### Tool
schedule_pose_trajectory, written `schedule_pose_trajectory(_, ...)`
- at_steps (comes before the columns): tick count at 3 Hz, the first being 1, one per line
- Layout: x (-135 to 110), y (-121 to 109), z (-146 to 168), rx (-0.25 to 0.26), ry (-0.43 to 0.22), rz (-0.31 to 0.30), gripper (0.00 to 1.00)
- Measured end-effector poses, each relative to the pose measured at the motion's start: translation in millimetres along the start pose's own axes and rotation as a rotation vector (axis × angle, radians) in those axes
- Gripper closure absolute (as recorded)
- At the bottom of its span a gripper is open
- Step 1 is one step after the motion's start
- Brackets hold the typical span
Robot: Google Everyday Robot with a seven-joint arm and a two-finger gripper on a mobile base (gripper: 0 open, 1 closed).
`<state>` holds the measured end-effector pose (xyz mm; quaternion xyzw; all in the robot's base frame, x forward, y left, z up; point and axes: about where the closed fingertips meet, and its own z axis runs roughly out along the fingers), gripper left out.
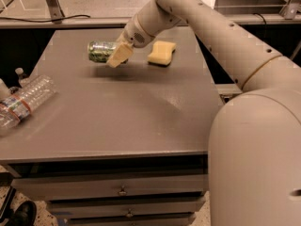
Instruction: Pick green can
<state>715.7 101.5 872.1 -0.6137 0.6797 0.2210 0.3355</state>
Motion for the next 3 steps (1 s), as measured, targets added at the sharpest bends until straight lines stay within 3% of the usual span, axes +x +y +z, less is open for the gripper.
schedule_pose_trajectory(1, -3.7, 24.8, -41.3, -0.042, -0.063, 0.036, 1.0)
schedule_pose_trajectory(2, -9.3, 47.4, -83.3, -0.059, -0.109, 0.036, 1.0)
schedule_pose_trajectory(3, -10.7, 52.5, -94.8, -0.06, -0.121, 0.035, 1.0)
